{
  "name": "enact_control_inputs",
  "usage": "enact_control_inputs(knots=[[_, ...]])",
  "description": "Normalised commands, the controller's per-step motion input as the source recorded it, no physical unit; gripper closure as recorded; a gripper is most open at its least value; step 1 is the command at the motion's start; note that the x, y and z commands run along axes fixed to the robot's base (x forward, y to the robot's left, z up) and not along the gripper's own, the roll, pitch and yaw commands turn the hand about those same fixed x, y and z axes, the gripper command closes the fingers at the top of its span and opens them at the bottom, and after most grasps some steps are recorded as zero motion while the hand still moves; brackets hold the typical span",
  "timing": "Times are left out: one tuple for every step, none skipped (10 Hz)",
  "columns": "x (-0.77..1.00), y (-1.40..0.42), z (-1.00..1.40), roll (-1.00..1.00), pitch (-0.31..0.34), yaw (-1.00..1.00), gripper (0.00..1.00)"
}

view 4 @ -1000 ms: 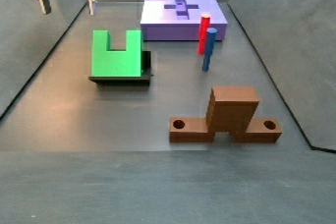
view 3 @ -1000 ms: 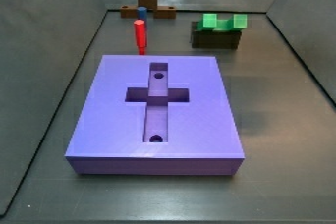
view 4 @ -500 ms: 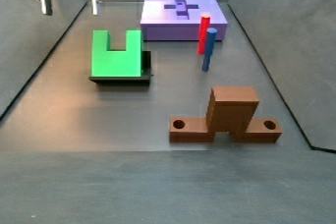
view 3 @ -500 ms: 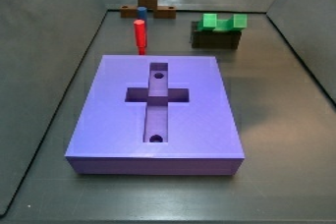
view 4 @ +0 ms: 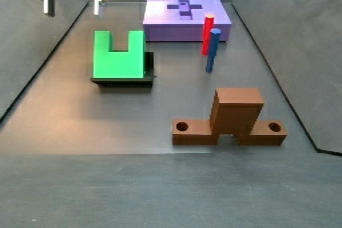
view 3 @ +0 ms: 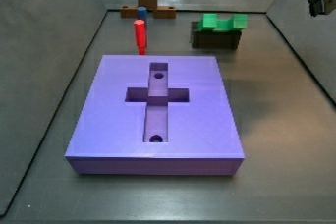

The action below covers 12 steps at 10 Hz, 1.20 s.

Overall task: Pick up the green object. Move up. Place the green object on the fixture. Regrasp the green object. Move to above the board. Insert the green object.
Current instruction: Regrasp the green object.

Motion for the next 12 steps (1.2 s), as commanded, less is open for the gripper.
enact_control_inputs(knots=[[-0.15, 0.00, -0.27, -0.22, 0.000, 0.00, 0.00], [-0.39, 0.00, -0.59, -0.13, 0.003, 0.11, 0.00], [0.00, -0.08, -0.59, -0.23, 0.117, 0.17, 0.00], [0.00, -0.08, -0.41, -0.03, 0.154, 0.06, 0.00], [0.21, -0.19, -0.30, 0.06, 0.283, 0.00, 0.00], [0.38, -0.33, -0.03, 0.07, 0.251, 0.00, 0.00], [0.14, -0.39, -0.15, 0.26, 0.317, 0.00, 0.00], [0.00, -0.37, -0.30, 0.34, 0.294, 0.05, 0.00], [0.08, -0.32, -0.25, 0.31, 0.277, 0.00, 0.00], [0.18, -0.21, -0.31, 0.37, 0.326, 0.00, 0.00], [0.26, -0.04, -0.26, 0.55, 0.406, 0.01, 0.00], [0.10, 0.03, -0.09, 0.80, 0.374, 0.12, 0.00]])
